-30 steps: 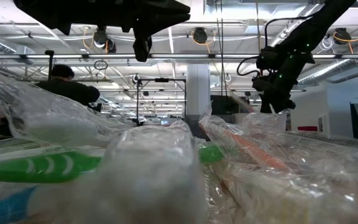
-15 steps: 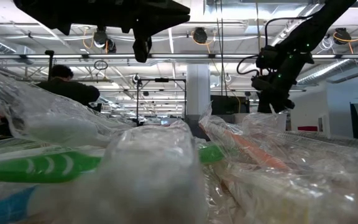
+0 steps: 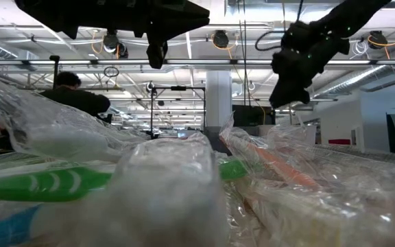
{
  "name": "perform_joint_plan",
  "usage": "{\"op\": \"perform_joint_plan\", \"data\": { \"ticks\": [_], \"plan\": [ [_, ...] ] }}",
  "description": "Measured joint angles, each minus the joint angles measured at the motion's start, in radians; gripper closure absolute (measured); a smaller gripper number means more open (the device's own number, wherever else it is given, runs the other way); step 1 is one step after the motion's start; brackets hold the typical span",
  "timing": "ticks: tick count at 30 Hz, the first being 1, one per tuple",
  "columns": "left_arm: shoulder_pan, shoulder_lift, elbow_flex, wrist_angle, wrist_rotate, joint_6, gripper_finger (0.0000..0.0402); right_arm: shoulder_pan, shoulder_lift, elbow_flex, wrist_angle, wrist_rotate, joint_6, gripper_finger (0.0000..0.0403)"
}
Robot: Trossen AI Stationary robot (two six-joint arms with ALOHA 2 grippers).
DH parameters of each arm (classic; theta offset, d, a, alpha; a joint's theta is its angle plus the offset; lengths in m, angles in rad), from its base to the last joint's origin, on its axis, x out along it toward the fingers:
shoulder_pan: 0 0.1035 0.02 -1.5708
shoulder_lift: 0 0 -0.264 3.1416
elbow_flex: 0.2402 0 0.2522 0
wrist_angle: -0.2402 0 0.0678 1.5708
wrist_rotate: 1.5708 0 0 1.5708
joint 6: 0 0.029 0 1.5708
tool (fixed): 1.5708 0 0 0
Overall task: Pick & Place Toothbrushes
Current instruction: Put the violet toothbrush into the black basket
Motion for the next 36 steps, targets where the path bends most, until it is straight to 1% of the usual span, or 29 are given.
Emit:
{"op": "perform_joint_plan", "data": {
  "ticks": [7, 15, 21, 28, 32, 36],
  "plan": [
    [0.000, 0.000, 0.000, -0.016, 0.000, 0.000, 0.0360, 0.213, -0.054, 0.000, -0.003, 0.001, 0.057, 0.0268],
    [0.000, 0.000, 0.000, -0.020, 0.000, 0.000, 0.0360, 0.470, -0.057, 0.000, -0.002, 0.017, 0.066, 0.0268],
    [0.000, 0.000, 0.000, -0.021, 0.000, 0.015, 0.0360, 0.676, -0.055, 0.000, 0.000, 0.146, 0.066, 0.0268],
    [-0.001, 0.000, 0.000, -0.021, 0.000, 0.010, 0.0360, 0.885, -0.038, 0.000, 0.026, 0.318, 0.078, 0.0268],
    [-0.002, 0.000, 0.000, -0.021, 0.000, 0.009, 0.0360, 0.994, 0.005, 0.000, 0.084, 0.422, 0.080, 0.0268],
    [-0.008, 0.000, 0.000, -0.022, 0.000, 0.007, 0.0360, 1.087, 0.099, 0.000, 0.156, 0.502, 0.051, 0.0268]
  ]
}}
